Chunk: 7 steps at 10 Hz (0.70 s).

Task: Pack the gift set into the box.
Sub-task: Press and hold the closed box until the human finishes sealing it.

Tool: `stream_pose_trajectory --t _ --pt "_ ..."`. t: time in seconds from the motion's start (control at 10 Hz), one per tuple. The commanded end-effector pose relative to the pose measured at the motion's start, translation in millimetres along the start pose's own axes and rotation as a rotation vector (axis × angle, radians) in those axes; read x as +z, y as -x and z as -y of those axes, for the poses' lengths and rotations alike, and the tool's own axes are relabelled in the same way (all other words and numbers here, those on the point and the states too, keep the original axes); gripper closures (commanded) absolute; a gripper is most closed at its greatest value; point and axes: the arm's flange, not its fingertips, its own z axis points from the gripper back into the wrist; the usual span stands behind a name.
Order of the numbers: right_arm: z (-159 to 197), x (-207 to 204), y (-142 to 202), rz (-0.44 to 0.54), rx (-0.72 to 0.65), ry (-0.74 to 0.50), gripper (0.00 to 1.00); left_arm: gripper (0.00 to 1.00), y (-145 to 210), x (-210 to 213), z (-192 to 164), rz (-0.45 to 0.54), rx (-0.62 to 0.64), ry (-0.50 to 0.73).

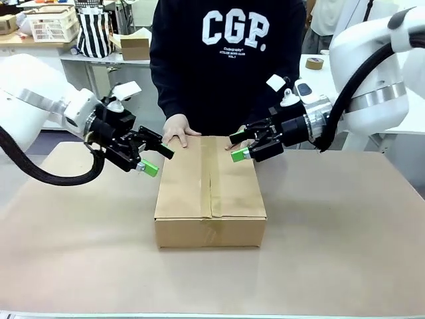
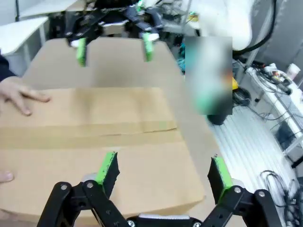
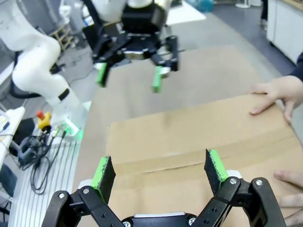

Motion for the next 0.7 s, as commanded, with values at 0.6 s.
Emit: stream_pose_trajectory --t 0.6 --pt "14 -36 78 -0.115 0.190 0.008 0.00 0.00 35 -55 -37 -0.090 -0.038 -0.198"
